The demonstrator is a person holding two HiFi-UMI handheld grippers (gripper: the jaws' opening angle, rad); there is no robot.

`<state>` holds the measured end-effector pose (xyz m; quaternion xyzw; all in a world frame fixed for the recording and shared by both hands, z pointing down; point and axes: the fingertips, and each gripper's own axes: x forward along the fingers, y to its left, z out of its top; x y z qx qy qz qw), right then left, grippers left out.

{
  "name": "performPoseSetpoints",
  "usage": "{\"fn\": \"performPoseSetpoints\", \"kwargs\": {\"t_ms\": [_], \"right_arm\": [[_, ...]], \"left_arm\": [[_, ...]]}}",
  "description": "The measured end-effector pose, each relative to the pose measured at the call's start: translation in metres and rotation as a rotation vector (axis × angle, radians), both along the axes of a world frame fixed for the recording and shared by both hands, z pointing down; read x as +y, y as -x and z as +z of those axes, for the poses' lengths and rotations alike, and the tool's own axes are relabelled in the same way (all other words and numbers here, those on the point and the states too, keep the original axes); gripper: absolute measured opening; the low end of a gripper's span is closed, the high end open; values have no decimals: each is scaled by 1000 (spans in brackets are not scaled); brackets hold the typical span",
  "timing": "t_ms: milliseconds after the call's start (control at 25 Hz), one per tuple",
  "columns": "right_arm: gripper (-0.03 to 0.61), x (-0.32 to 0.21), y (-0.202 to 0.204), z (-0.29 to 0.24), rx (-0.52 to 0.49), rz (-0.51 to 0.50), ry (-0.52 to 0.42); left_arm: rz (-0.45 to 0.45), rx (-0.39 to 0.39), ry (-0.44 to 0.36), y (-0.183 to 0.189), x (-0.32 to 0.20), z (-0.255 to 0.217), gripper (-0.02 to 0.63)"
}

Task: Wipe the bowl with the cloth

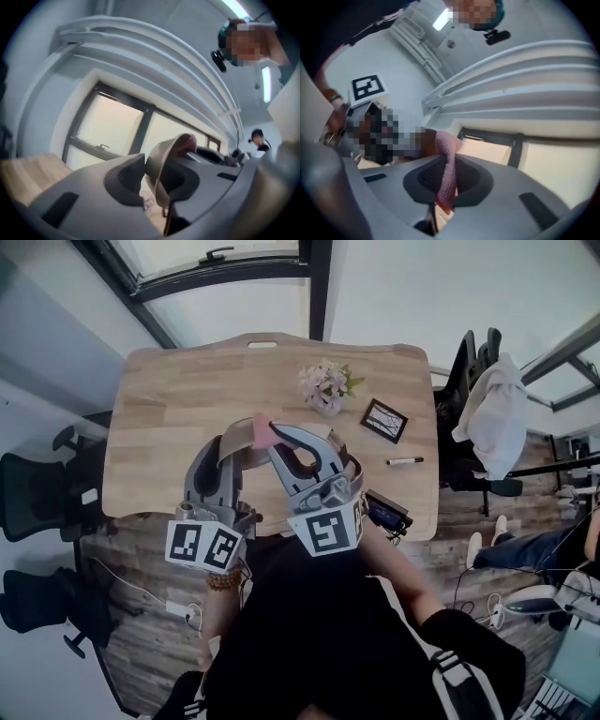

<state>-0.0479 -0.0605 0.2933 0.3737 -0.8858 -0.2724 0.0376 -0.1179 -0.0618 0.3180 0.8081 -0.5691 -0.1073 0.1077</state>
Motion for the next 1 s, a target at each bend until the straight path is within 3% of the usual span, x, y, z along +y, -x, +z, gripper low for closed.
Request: {"fn": "performPoseSetpoints", "kwargs": {"t_ms": [120, 160, 200, 280, 440, 600, 640, 680, 720, 840, 880, 920, 1000], "right_arm": [[23, 9, 5, -1, 174, -29, -172], [21, 10, 5, -3, 179, -22, -188], [21, 10, 5, -5, 165, -14, -185], [22, 10, 5, -10, 106, 1, -159], [25, 13, 7, -22, -59, 10, -86], [23, 17, 0, -11, -278, -20, 64], [23, 13, 0, -14, -289, -17, 98], [23, 9, 1, -15, -261, -9, 114], [23, 5, 2, -11, -196, 2, 103], [24, 2, 8, 1, 68, 38, -65], [27, 2, 9, 0, 114, 51, -118], [25, 3, 9, -5, 133, 63, -150], [23, 3, 9, -15, 130, 78, -171]], "left_arm": [[41, -392, -16, -14, -2, -3, 59], [37, -451, -22, -17, -3, -6, 48], [30, -462, -24, -17, -2, -8, 43], [4, -403, -37, -13, 0, -15, 41], [-55, -170, -79, 3, 8, -31, 41], [-36, 201, -68, 16, 13, -32, 47], [-34, 253, -53, 17, 11, -26, 52], [-34, 234, -35, 16, 9, -19, 59], [-36, 132, -16, 13, 6, -13, 63], [-71, -349, 1, 4, 1, -11, 55], [-79, -438, -5, 1, -1, -13, 44], [-79, -475, -12, -1, -3, -15, 31], [-78, -444, -36, -1, -5, -22, 20]]}}
